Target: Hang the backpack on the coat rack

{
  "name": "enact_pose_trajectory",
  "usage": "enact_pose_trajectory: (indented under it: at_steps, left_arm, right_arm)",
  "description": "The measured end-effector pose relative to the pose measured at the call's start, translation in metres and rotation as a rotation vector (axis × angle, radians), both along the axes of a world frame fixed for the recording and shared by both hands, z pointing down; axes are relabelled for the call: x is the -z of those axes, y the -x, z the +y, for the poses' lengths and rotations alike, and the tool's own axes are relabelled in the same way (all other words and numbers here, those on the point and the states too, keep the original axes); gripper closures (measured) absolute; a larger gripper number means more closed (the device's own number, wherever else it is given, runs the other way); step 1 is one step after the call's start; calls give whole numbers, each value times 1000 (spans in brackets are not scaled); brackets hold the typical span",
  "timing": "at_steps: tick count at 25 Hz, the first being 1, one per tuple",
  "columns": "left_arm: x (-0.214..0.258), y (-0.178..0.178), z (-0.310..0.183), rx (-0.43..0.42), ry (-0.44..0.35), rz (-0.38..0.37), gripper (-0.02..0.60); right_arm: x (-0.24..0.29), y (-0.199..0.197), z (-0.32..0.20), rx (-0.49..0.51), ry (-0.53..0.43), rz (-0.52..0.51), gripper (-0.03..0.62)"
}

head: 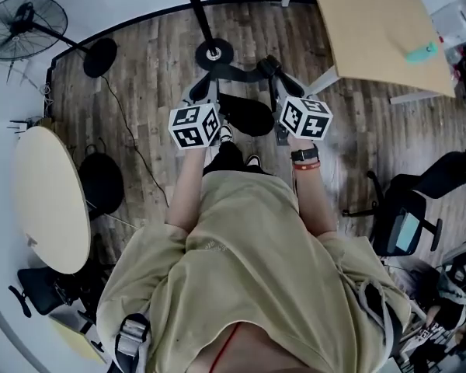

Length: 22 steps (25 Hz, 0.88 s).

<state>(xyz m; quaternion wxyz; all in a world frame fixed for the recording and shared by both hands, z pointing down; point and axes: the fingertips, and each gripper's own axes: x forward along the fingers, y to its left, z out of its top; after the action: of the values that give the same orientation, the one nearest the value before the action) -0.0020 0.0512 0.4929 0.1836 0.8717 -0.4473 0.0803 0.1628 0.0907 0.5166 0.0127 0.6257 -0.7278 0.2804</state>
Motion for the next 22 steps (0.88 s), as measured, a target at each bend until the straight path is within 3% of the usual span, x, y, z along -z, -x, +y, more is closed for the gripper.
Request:
enact_pose_trajectory:
  at_steps: [12,18,22]
  left_arm:
    - [-25,54,-96,95,31,-25,557]
    - [-8,79,-171,168,10,15,557]
    - [-1,87,-217,175,-14,5,557]
  right_arm:
    - [-39,69,-126,160,88,7,533]
    - [-20,91,-197,241,71,42,533]
    - [-13,100,-244,244,64,48,533]
